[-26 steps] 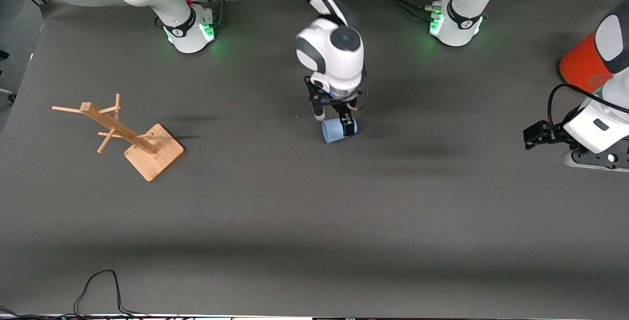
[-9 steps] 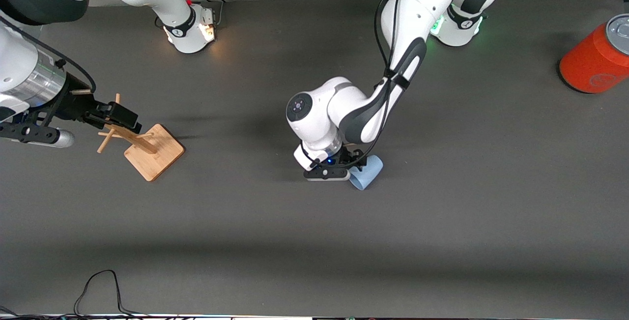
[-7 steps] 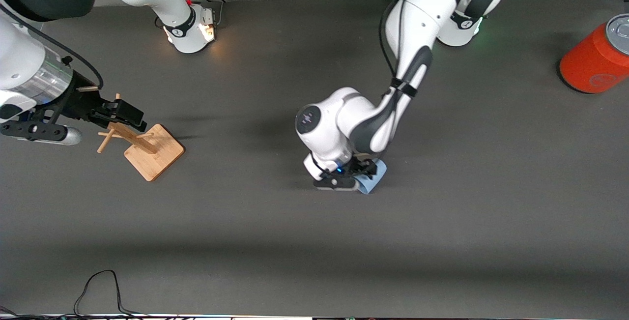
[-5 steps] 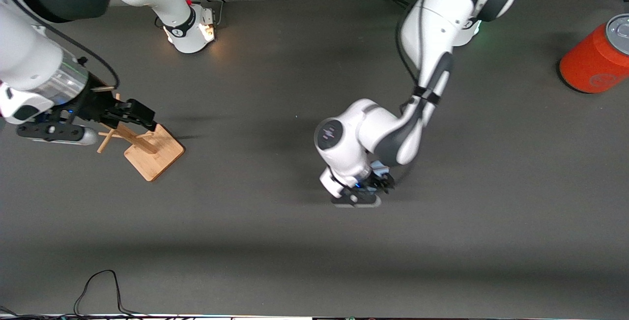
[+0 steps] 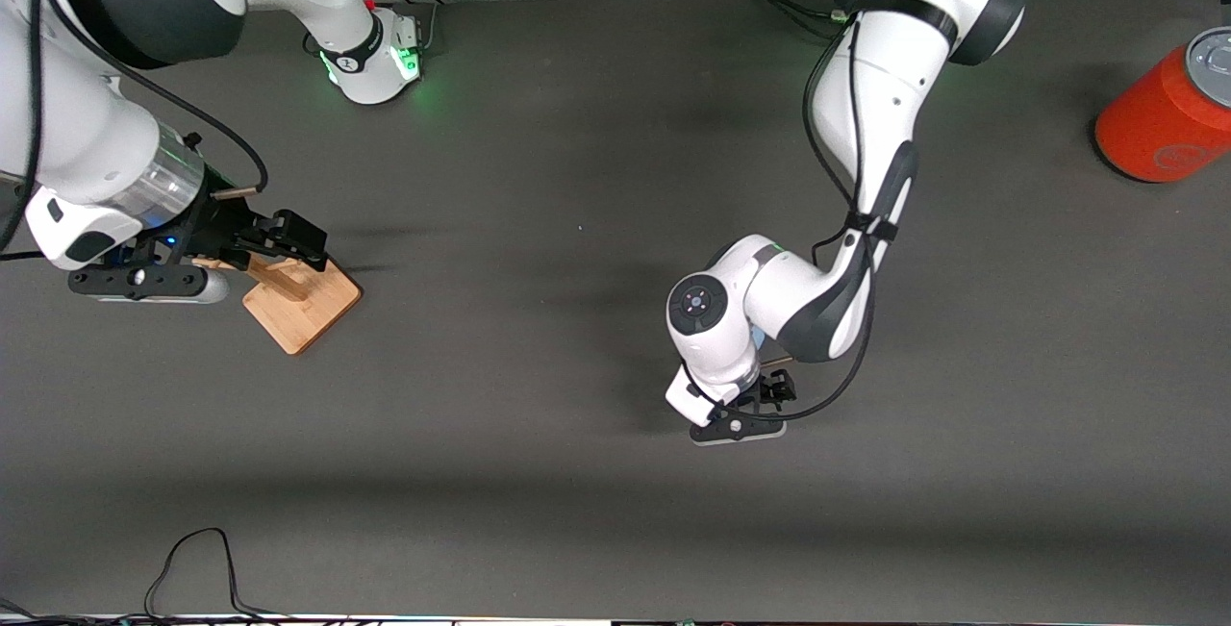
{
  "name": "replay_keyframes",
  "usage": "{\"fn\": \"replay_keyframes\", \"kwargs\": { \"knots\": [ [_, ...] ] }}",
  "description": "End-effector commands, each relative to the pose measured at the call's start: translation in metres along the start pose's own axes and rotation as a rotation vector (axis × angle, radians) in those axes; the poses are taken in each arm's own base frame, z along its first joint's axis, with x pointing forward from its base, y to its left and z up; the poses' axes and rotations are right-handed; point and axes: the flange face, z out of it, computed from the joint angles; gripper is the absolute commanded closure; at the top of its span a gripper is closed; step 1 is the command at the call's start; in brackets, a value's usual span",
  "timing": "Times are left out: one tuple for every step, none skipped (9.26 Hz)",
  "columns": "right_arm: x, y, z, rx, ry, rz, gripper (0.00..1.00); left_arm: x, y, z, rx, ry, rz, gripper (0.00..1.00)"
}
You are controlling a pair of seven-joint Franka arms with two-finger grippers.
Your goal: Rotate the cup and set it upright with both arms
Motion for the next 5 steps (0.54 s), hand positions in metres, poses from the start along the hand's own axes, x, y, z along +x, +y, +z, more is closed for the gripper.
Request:
{"fn": "replay_keyframes", "kwargs": {
  "knots": [
    [0.007,0.005,0.000,0.002,0.013,-0.023,0.00,-0.003,-0.001,0.004,0.050,-0.042,0.105,0.07],
    [0.010,0.009,0.002,0.016,0.016,-0.021,0.00,-0.002,-0.005,0.001,0.065,-0.059,0.138,0.16],
    [0.012,0.018,0.000,0.025,0.015,-0.013,0.00,-0.001,-0.006,-0.002,0.069,-0.065,0.165,0.32],
    [0.016,0.041,-0.002,0.039,0.013,0.008,0.00,-0.003,-0.007,-0.003,0.073,-0.085,0.199,0.47],
    [0.014,0.056,-0.010,0.055,0.016,-0.001,0.00,-0.003,-0.007,-0.009,0.054,-0.120,0.206,0.62]
  ]
}}
